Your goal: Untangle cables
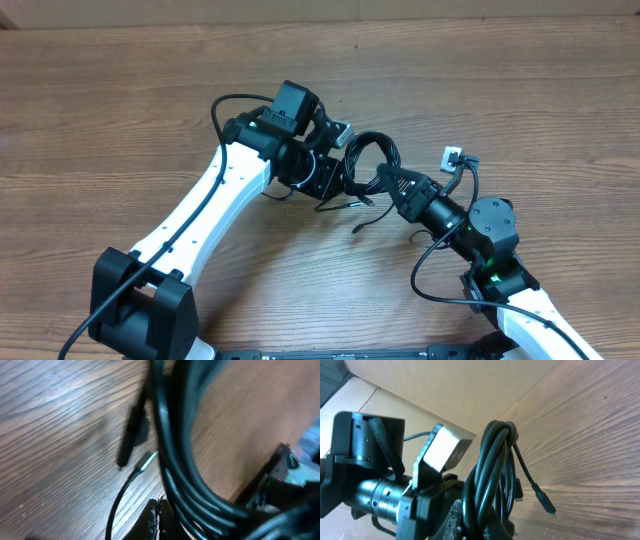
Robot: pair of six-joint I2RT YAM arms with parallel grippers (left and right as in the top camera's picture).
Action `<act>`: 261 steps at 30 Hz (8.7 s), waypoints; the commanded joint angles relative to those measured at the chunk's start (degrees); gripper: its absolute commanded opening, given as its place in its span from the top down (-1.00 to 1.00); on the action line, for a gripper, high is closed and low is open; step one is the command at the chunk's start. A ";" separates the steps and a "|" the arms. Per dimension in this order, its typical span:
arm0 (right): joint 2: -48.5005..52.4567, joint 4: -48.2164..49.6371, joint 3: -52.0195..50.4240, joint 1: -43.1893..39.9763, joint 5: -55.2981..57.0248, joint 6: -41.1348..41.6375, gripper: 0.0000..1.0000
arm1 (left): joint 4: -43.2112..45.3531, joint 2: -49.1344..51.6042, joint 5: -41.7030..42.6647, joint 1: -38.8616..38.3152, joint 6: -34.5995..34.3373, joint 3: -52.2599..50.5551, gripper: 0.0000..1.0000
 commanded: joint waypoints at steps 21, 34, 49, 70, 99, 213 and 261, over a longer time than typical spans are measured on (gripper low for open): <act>-0.31 -1.99 0.17 -0.11 -22.08 -15.26 0.92 | 4.85 0.72 24.20 12.81 16.00 2.71 -0.81; -0.31 1.33 0.17 -0.11 -25.18 -14.58 0.93 | -7.39 0.72 34.45 12.83 38.71 2.67 -0.36; -0.31 4.70 0.17 -0.11 -26.23 -12.17 0.92 | -8.68 0.76 35.91 10.12 40.76 2.56 0.38; -0.33 -12.41 0.17 -0.11 -8.48 -7.69 0.07 | 8.72 0.76 28.57 16.48 7.91 2.56 0.92; -0.31 -17.90 0.17 -0.09 -16.83 2.25 -1.00 | 12.57 0.76 18.36 16.20 -9.42 2.56 0.91; 13.75 -16.59 10.88 10.45 15.52 21.05 0.51 | 24.15 0.70 23.78 4.96 -12.57 2.56 0.91; 13.73 -9.44 10.88 -6.80 -9.55 5.92 0.92 | 11.65 0.72 41.62 8.66 24.06 2.56 0.92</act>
